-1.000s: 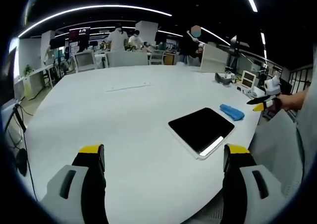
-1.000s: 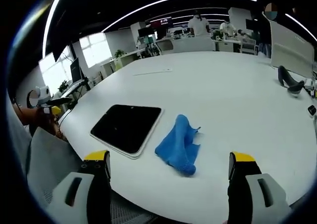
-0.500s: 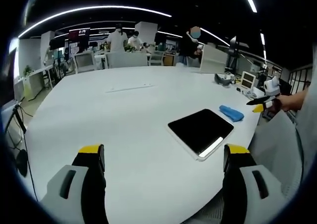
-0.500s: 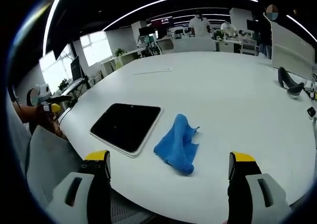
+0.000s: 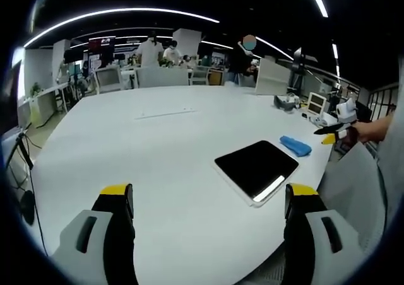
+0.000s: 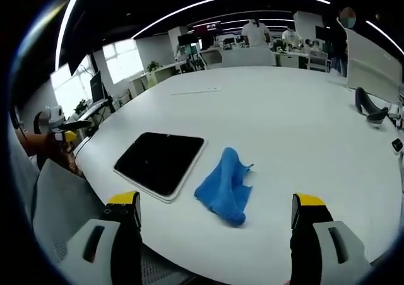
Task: Wipe the mirror surface with the cleaning cloth until all visible marks leave the cleaned area.
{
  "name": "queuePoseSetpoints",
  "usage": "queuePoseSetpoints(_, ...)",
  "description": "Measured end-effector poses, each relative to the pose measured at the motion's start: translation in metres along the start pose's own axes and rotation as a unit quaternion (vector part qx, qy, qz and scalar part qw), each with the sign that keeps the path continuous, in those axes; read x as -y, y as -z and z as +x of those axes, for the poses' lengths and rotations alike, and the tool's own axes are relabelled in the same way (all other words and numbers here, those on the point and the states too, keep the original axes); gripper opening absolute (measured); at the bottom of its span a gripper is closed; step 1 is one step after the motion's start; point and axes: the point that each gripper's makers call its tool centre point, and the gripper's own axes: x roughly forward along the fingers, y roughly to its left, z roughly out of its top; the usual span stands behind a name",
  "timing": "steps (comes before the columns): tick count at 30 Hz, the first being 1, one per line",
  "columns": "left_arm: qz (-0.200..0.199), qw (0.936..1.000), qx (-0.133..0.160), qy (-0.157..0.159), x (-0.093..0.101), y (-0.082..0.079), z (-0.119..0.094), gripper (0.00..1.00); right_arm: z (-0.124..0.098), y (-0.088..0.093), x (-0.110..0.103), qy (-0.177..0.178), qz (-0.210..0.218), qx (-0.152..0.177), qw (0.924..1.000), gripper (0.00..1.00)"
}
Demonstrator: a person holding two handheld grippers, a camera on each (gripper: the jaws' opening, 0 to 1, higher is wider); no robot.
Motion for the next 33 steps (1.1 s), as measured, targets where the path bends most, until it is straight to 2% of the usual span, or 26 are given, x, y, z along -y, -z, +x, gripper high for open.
queuePoseSetpoints(33, 0.001, 1.0, 0.008, -0.004, -0.0022, -0.0046, -0.0036, 0.99, -0.0041, 0.0018, -0.0009, 0.003, -0.005, -0.004, 1.0, 0.98)
